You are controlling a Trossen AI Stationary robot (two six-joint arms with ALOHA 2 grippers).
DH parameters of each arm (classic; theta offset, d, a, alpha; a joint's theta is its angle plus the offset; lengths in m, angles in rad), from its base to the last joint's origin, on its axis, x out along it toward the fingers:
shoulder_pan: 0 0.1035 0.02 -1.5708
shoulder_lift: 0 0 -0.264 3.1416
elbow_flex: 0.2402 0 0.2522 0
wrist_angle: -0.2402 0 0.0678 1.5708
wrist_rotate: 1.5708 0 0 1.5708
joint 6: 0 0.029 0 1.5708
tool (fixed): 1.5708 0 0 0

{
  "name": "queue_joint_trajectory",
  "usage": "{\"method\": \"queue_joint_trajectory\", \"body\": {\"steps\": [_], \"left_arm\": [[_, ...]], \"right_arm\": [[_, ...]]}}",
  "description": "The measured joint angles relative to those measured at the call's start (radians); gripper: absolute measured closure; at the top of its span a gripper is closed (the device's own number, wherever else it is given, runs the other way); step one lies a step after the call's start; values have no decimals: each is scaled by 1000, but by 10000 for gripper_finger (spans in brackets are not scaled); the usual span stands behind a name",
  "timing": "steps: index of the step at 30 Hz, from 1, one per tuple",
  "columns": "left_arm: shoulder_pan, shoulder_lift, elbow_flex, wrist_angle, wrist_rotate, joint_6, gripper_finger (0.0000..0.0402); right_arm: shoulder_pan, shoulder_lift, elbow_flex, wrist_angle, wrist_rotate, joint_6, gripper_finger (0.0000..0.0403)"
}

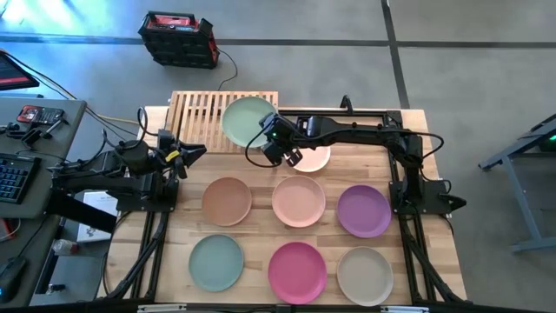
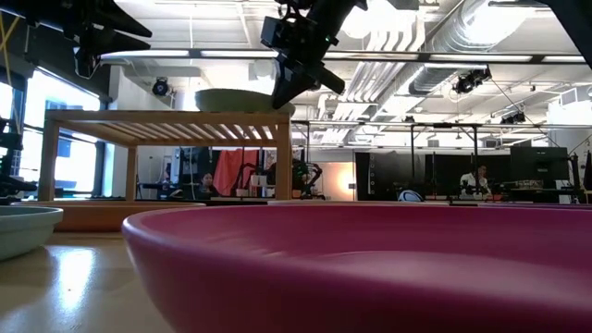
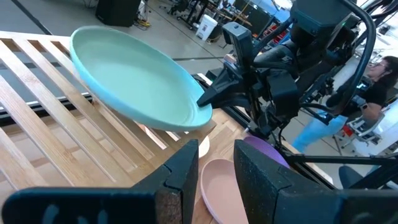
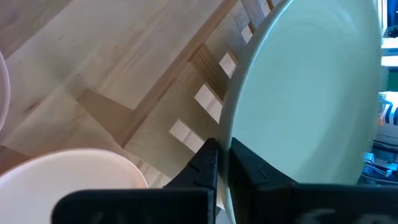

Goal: Place and stack plates onto a shelf
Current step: Put the blue plate on the shelf, then stack the brown plate on top of the blue plate on the shelf

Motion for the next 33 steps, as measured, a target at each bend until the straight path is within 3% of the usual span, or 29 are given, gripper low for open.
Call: {"method": "queue_joint_trajectory", "body": {"steps": [11, 33], "left_arm": [[0, 0, 0, 0, 0, 18, 312], [0, 0, 0, 0, 0, 18, 312]], "right_arm": [[0, 0, 0, 0, 1, -34, 346], [31, -17, 0, -23, 82, 2, 343]]}}
